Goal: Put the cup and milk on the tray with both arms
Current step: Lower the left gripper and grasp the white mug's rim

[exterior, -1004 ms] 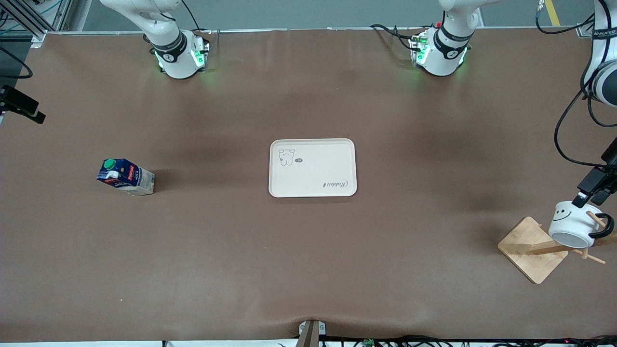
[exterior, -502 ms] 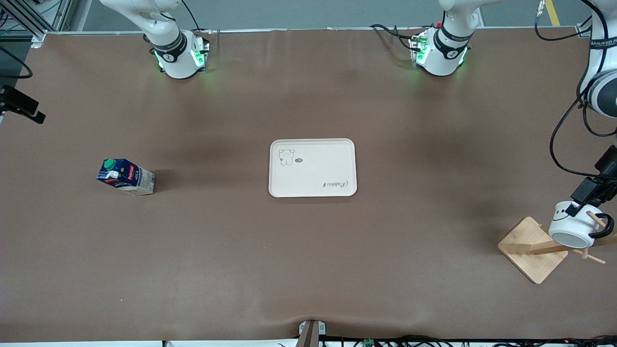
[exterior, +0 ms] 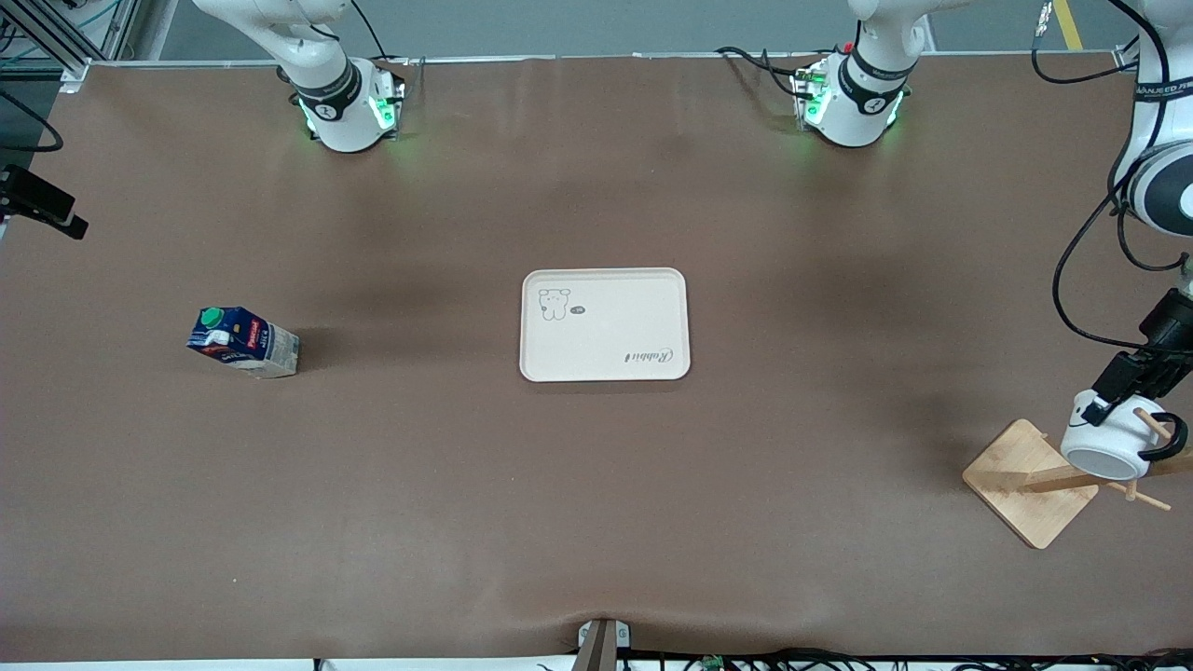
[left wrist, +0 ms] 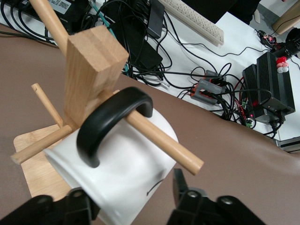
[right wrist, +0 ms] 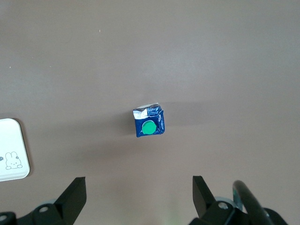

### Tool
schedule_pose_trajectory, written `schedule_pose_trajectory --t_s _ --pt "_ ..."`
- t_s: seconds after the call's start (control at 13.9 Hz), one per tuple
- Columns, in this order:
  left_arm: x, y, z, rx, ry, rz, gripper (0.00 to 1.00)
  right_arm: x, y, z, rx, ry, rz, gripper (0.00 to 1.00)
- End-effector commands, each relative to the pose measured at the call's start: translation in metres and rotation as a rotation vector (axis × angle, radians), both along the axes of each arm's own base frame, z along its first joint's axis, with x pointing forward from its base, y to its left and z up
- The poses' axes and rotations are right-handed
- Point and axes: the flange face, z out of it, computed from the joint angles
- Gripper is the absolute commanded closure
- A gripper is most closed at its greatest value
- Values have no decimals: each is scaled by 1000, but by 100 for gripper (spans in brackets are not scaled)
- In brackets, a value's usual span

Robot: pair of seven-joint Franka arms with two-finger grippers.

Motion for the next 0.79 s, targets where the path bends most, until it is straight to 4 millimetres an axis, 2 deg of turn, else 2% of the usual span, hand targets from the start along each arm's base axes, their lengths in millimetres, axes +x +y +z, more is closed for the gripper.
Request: schedule_pose_trajectory --t_s 0.0,0.29,0.43,0.57,0.72 --pt "6 -5 4 -6 -23 -3 58 0 -2 3 4 -1 -15 0" --pt "5 -8 7 -6 -28 -8 77 -1 -3 2 4 1 -17 0" --pt "4 -9 7 -8 -26 -8 90 0 -4 3 4 -1 -18 0" --pt "6 -21 14 -12 -36 -24 99 0 -4 3 3 -2 -18 0" --pt "7 -26 17 -11 -41 -36 100 5 -5 -6 0 13 -19 0"
